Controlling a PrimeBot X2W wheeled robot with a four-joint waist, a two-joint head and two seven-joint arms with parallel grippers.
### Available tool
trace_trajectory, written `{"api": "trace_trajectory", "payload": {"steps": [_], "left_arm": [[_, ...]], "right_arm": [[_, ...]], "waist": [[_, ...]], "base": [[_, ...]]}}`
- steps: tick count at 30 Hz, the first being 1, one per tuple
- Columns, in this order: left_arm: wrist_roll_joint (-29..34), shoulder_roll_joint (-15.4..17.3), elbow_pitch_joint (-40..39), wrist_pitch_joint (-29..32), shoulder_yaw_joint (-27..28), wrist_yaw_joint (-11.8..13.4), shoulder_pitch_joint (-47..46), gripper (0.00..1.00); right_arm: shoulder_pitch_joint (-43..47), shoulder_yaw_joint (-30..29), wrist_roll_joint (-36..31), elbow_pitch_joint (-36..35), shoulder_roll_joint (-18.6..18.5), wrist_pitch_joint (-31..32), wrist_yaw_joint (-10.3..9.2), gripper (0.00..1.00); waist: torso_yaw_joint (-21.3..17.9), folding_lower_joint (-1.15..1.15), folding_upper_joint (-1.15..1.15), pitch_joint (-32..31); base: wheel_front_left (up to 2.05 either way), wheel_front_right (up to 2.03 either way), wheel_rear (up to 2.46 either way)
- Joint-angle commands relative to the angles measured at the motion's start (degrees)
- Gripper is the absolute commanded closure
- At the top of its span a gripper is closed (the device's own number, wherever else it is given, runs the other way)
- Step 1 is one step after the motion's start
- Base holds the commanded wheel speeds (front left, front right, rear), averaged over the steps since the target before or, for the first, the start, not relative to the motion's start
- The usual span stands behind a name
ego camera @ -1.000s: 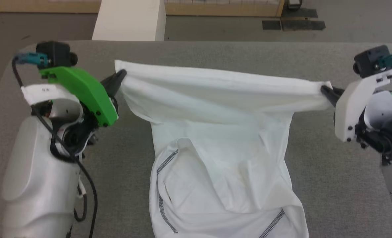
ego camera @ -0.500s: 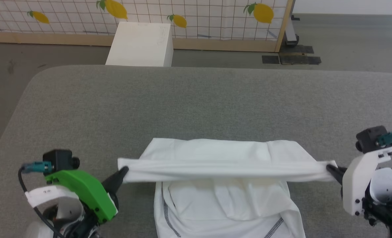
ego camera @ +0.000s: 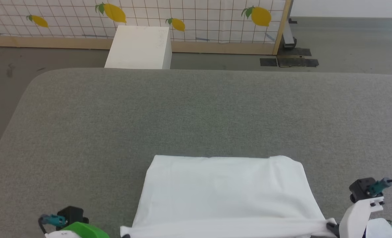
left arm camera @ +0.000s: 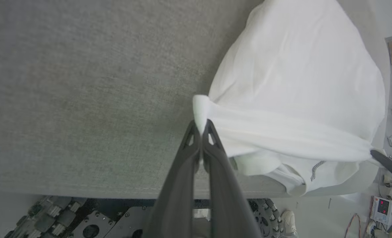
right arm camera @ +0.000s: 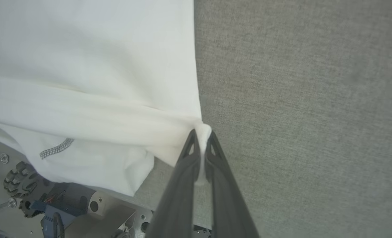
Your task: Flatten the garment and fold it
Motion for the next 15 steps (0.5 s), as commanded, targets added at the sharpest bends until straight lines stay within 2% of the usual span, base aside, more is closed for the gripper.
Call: {"api": "trace_trajectory", "payload": {"steps": [1, 9, 14, 15], "left_arm": [[0.99, 0.37, 1.29, 0.46, -0.12, 0.67, 1.20, 1.00], [2.26, -0.15, 8.89, 0.70, -2.26, 0.93, 0.08, 1.00], [3.41, -0.07, 11.61, -1.79, -1.86, 0.91, -1.65, 1.00], [3.44, 0.03, 11.89, -1.92, -1.76, 0.91, -1.85, 0.32]], "right_arm": [[1.08, -0.04, -0.92, 0.78, -0.33, 0.40, -0.11, 1.00], [1.26, 2.02, -1.99, 4.84, 0.18, -0.51, -0.11, 1.00], [0.54, 2.70, -2.21, 6.60, 0.34, -1.36, -0.11, 1.00], [0.31, 2.86, -2.00, 6.69, 0.43, -1.76, -0.11, 0.22]], "waist": [[-0.09, 0.01, 0.58, 0.17], [-0.47, 0.01, 0.58, 0.78], [-0.65, 0.01, 0.58, 0.38], [-0.75, 0.01, 0.58, 0.21]], "base": [[0.00, 0.00, 0.00], [0.00, 0.00, 0.00], [0.00, 0.00, 0.00], [0.00, 0.00, 0.00]]}}
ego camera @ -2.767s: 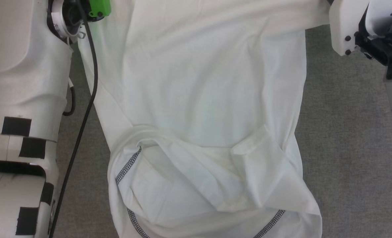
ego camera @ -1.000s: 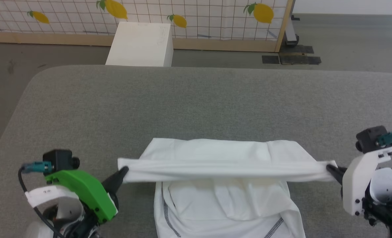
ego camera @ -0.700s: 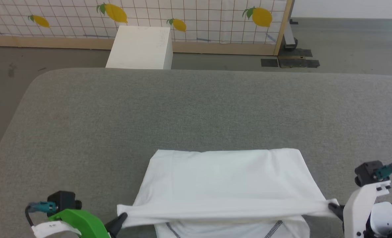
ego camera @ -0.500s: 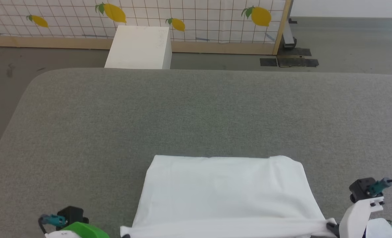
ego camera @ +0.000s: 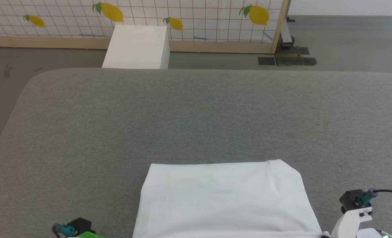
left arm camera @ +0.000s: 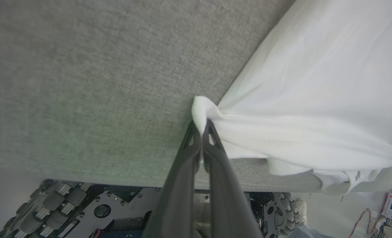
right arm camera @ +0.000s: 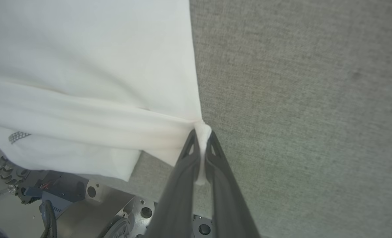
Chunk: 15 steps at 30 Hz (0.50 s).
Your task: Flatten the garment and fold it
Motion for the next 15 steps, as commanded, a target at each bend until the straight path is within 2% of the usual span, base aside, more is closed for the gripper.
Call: {"api": "trace_trajectory", "payload": {"steps": [1, 11, 13, 15], "left_arm": [[1.00, 1.19, 1.26, -0.49, 0.67, 0.25, -1.10, 0.00], [2.58, 6.25, -6.81, 1.58, 3.35, 2.72, -2.18, 0.00], [3.02, 6.59, -9.24, -0.16, 4.61, 2.94, -2.97, 0.00], [4.03, 6.86, -11.60, -3.80, 5.61, 1.90, -4.38, 0.00]], "right_arm": [[-0.46, 0.01, -0.31, 0.55, -0.10, -0.32, -0.11, 0.00], [0.53, -4.77, 5.15, -5.14, 0.32, 0.62, -0.11, 0.00], [0.34, -6.40, 6.32, -7.07, 0.44, 0.92, -0.11, 0.00], [-0.08, -7.92, 7.10, -8.39, 0.38, 1.40, -0.11, 0.00]], "waist": [[-0.15, 0.00, 0.58, -0.26], [-0.14, 0.00, 0.58, -2.63], [-0.14, 0.00, 0.58, -2.64], [-0.14, 0.00, 0.58, -2.47]], "base": [[0.00, 0.00, 0.00], [0.00, 0.00, 0.00], [0.00, 0.00, 0.00], [0.00, 0.00, 0.00]]}}
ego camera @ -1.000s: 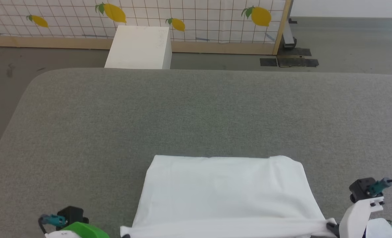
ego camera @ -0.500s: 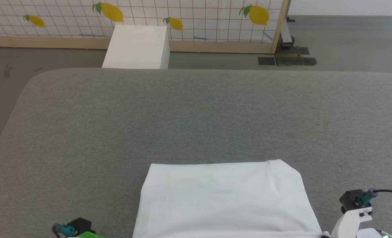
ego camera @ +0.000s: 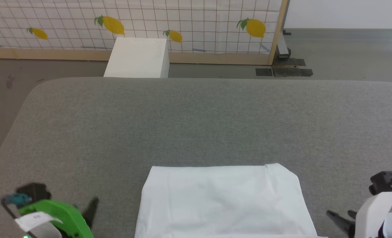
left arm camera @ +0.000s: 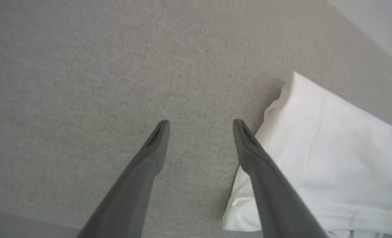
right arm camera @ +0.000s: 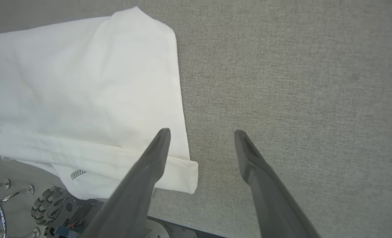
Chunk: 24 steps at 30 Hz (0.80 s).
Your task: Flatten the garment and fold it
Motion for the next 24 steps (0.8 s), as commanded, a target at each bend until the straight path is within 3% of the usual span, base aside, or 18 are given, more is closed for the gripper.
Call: {"api": "trace_trajectory", "payload": {"steps": [1, 8, 14, 24], "left_arm": [[1.58, 0.57, -1.54, -3.85, 0.87, -1.13, -2.48, 0.00], [11.63, 1.41, -2.04, -27.89, 1.02, -8.04, -7.52, 0.00], [20.73, 0.37, 0.58, -46.96, -0.78, -9.71, -10.66, 0.00], [27.69, -4.08, 0.26, -49.62, -0.47, -10.72, -12.87, 0.00]], "right_arm": [[-0.43, -0.64, 0.25, -0.89, -0.26, 0.04, -0.09, 0.00], [-5.20, 0.25, 3.83, -0.07, -2.96, -0.68, -0.09, 0.00], [-8.20, 5.89, 9.65, 4.58, -7.62, 0.47, -0.09, 0.00], [-11.94, 15.82, 17.97, 10.49, -12.50, -2.29, -0.09, 0.00]], "waist": [[0.04, 0.00, 0.58, 0.32], [0.04, 0.00, 0.58, 2.86], [0.91, 0.00, 0.58, 5.58], [2.09, 0.00, 0.58, 9.59]], "base": [[0.00, 0.00, 0.00], [0.00, 0.00, 0.00], [0.00, 0.00, 0.00], [0.00, 0.00, 0.00]]}}
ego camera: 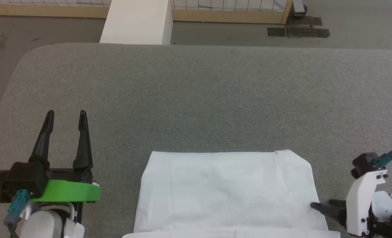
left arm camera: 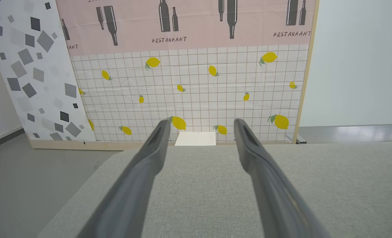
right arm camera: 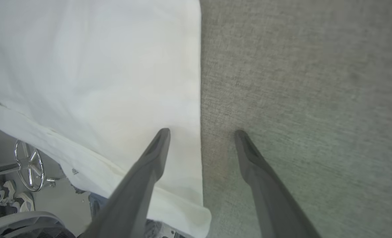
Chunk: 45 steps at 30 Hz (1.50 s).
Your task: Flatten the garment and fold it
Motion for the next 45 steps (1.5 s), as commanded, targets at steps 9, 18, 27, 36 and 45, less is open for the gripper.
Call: {"api": "trace_trajectory", "payload": {"steps": [9, 18, 27, 36, 45], "left_arm": [[3.29, -3.29, -0.18, -0.25, 2.69, -2.59, 0.10, 0.00], [4.95, -5.47, 0.93, -0.25, 3.70, -4.82, -0.01, 0.00], [5.88, -7.06, 1.43, -0.26, 4.77, -5.96, 0.56, 0.00], [6.61, -8.22, 1.42, -0.26, 5.58, -6.77, 1.09, 0.00], [7.17, -9.10, 1.11, -0.26, 6.08, -7.41, 0.74, 0.00]], "right_arm": [[-4.21, 11.14, 4.65, 3.31, 0.11, -3.61, -0.09, 0.00], [-9.14, 20.53, 6.60, 6.10, 1.19, -6.15, -0.09, 0.00], [-11.52, 22.14, 6.67, 11.27, 0.42, -7.73, -0.09, 1.00], [-12.64, 21.31, 8.20, 12.21, -0.63, -9.23, -0.09, 1.00], [-15.67, 16.08, 8.39, 12.66, -4.95, -10.02, -0.09, 1.00]], "waist": [[0.53, 0.00, 0.58, 1.28], [0.96, 0.00, 0.58, 0.94], [0.85, 0.00, 0.58, 0.66], [0.24, 0.00, 0.58, 0.28], [-0.13, 0.00, 0.58, 1.22]], "base": [[0.00, 0.00, 0.00], [0.00, 0.00, 0.00], [0.00, 0.00, 0.00], [0.00, 0.00, 0.00], [0.00, 0.00, 0.00]]}}
